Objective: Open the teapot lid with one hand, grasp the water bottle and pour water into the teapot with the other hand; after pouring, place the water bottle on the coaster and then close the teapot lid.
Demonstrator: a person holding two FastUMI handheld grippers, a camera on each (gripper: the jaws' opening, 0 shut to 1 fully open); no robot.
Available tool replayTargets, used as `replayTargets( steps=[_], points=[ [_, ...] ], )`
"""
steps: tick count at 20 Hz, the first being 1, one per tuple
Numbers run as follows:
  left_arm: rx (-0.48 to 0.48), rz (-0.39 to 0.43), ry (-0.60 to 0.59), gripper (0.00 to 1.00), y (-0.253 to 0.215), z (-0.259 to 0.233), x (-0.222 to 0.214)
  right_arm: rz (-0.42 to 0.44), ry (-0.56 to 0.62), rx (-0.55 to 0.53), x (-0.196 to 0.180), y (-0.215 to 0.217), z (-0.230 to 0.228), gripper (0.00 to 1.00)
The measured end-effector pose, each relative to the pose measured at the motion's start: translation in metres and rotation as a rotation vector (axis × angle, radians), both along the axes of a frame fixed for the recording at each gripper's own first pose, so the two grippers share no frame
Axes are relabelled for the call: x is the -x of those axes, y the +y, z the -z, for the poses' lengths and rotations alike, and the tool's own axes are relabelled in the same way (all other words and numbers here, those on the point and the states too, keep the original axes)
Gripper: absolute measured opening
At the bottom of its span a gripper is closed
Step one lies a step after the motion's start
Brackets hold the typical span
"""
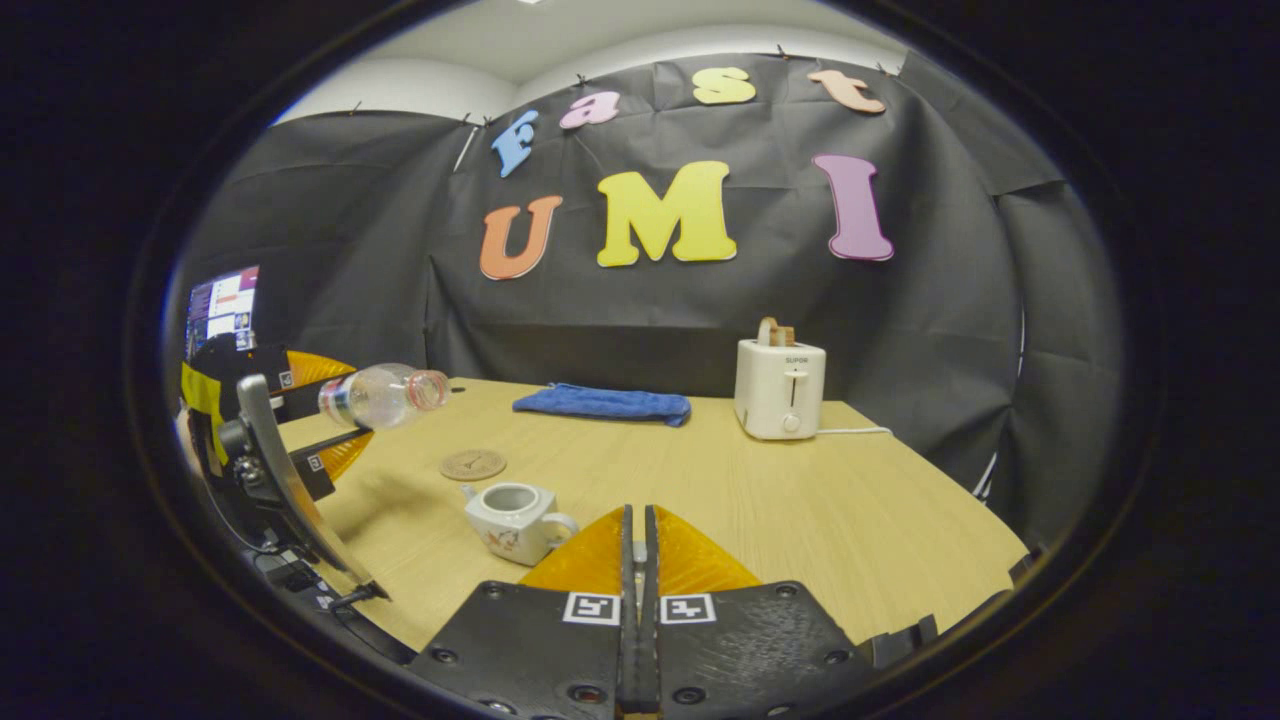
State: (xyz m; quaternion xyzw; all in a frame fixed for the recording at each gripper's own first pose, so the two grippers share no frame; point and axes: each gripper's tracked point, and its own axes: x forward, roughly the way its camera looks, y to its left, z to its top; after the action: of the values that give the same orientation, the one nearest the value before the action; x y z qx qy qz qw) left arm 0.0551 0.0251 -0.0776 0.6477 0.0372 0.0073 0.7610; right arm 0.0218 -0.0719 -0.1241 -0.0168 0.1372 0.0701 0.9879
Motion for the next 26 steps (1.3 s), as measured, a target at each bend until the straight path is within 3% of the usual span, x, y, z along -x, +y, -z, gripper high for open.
replayTargets(
  steps=[7,26],
  points=[
    [-0.147,0.032,0.013,0.70,-0.009,0.002,-0.002,0.007,0.001,-0.006,0.005,-0.006,0.002,0.00],
    [-0.385,0.065,-0.008,0.70,-0.023,-0.011,-0.013,0.025,0.030,-0.054,0.005,-0.022,0.018,0.00]
  ],
)
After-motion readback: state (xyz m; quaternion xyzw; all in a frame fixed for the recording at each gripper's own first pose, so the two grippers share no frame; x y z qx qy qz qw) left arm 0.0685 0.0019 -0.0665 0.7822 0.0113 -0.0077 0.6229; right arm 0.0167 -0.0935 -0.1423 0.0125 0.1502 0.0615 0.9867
